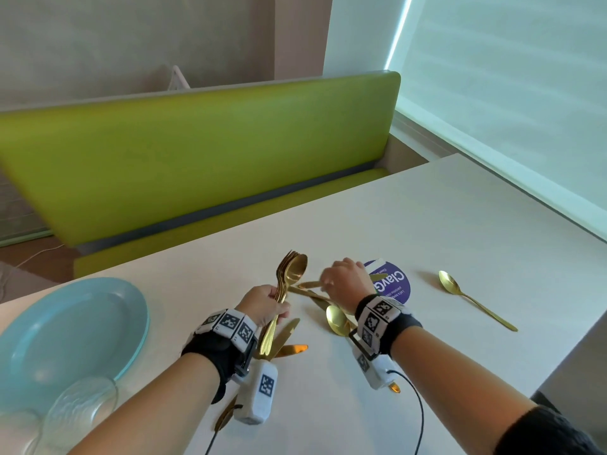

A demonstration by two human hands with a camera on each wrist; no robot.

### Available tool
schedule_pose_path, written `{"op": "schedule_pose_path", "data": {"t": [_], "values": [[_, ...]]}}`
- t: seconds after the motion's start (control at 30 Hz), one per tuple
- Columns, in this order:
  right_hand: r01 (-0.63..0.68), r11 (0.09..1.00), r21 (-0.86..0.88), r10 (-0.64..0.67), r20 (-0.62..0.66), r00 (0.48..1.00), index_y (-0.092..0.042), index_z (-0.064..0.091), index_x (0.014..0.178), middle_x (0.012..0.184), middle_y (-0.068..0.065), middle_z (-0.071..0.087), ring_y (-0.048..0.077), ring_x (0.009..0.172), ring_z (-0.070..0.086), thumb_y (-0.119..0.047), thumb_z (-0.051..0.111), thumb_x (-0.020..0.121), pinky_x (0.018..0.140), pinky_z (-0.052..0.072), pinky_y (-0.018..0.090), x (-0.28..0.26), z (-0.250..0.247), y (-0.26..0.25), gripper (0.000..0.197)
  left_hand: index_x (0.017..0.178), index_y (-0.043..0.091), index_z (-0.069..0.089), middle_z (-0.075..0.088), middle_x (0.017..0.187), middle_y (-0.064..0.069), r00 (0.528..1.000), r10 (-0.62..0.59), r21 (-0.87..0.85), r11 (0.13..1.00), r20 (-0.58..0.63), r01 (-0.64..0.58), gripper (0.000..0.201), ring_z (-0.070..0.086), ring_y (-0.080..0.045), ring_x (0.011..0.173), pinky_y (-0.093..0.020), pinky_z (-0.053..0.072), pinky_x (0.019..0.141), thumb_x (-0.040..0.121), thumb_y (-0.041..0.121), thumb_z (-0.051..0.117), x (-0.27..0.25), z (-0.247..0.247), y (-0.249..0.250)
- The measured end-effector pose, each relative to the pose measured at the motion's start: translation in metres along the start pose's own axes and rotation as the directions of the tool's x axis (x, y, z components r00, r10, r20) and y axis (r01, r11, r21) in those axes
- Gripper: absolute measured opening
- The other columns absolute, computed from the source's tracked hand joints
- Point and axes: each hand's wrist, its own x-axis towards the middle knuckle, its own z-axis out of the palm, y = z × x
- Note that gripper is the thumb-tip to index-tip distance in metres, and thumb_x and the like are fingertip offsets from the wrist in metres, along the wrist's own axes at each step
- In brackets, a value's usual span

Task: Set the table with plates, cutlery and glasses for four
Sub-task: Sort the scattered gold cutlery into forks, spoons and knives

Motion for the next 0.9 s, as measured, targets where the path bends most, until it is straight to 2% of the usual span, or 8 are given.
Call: {"op": "schedule_pose_path", "data": {"t": [0.17,0.27,0.43,0.63,0.77,0.8,0.87,0.9], "values": [[-0.198,0.974,-0.114,0.221,0.257,0.941,-0.019,0.064,0.117,0.12,0.001,0.062,0.021,0.12,0.047,-0.031,0.051,0.093,0.103,0.033,0.036,0.01,0.026,0.011,0.03,0.084,0.009,0.055,0.061,0.08,-0.008,0.998,-0.063,-0.223,0.973,-0.008,0.06,0.013,0.06,-0.018,0.071,-0.029,0.051,0.066,0.094,0.005,0.049,0.002,-0.006,-0.005],[-0.224,0.965,-0.136,0.254,0.282,0.925,-0.018,0.064,0.118,0.12,0.002,0.063,0.022,0.12,0.048,-0.03,0.052,0.092,0.104,0.034,0.037,0.017,0.037,0.011,0.03,0.088,0.008,0.055,0.061,0.082,-0.006,0.998,-0.066,-0.235,0.97,-0.015,0.061,0.015,0.06,-0.017,0.071,-0.027,0.05,0.067,0.097,0.004,0.043,0.004,-0.009,-0.007],[-0.181,0.957,-0.226,0.238,0.257,0.937,-0.015,0.064,0.113,0.116,0.004,0.064,0.023,0.117,0.049,-0.02,0.044,0.095,0.104,0.033,0.039,0.025,0.044,0.007,0.028,0.092,0.009,0.056,0.062,0.082,-0.005,0.998,-0.056,-0.228,0.972,-0.019,0.05,0.013,0.06,-0.015,0.072,-0.026,0.05,0.068,0.095,0.001,0.047,0.006,-0.018,-0.012],[-0.058,0.959,-0.276,0.106,0.16,0.981,-0.015,0.064,0.11,0.116,0.003,0.06,0.023,0.113,0.045,-0.017,0.045,0.095,0.095,0.038,0.035,0.022,0.03,0.007,0.024,0.103,0.004,0.057,0.062,0.079,-0.006,0.995,-0.034,-0.212,0.977,-0.089,0.014,0.015,0.059,-0.016,0.07,-0.027,0.051,0.067,0.092,-0.003,0.049,0.009,-0.026,-0.009],[0.177,0.913,-0.368,-0.164,0.067,0.984,-0.014,0.066,0.105,0.108,0.005,0.059,0.024,0.105,0.048,-0.019,0.047,0.095,0.086,0.039,0.033,0.014,0.006,-0.009,0.022,0.106,0.008,0.059,0.064,0.084,-0.005,0.983,0.023,-0.103,0.994,-0.18,-0.042,0.017,0.062,-0.018,0.077,-0.029,0.053,0.076,0.092,0.002,0.052,0.012,-0.028,-0.004],[0.242,0.879,-0.41,-0.243,0.052,0.969,-0.016,0.069,0.098,0.101,0.004,0.061,0.023,0.1,0.051,-0.022,0.053,0.092,0.081,0.041,0.032,0.01,-0.002,-0.017,0.018,0.107,0.009,0.059,0.065,0.087,-0.005,0.984,0.039,-0.075,0.996,-0.171,-0.053,0.018,0.062,-0.018,0.079,-0.03,0.053,0.079,0.092,0.003,0.052,0.011,-0.027,-0.002],[0.328,0.791,-0.517,-0.344,0.066,0.936,-0.026,0.072,0.07,0.077,-0.004,0.062,0.017,0.081,0.057,-0.029,0.074,0.07,0.064,0.044,0.027,0.003,-0.013,-0.033,0.004,0.103,0.011,0.057,0.065,0.091,-0.006,0.992,0.065,0.008,0.998,-0.104,-0.065,0.017,0.062,-0.018,0.083,-0.03,0.052,0.082,0.091,0.002,0.051,0.006,-0.025,0.0],[0.365,0.753,-0.548,-0.387,0.081,0.919,-0.029,0.07,0.058,0.07,-0.008,0.061,0.014,0.073,0.058,-0.032,0.079,0.06,0.058,0.043,0.024,-0.001,-0.015,-0.039,0.01,0.098,0.012,0.057,0.064,0.09,-0.005,0.996,0.075,0.046,0.996,-0.046,-0.073,0.017,0.062,-0.018,0.084,-0.03,0.051,0.082,0.09,-0.001,0.049,0.001,-0.024,0.0]]}}
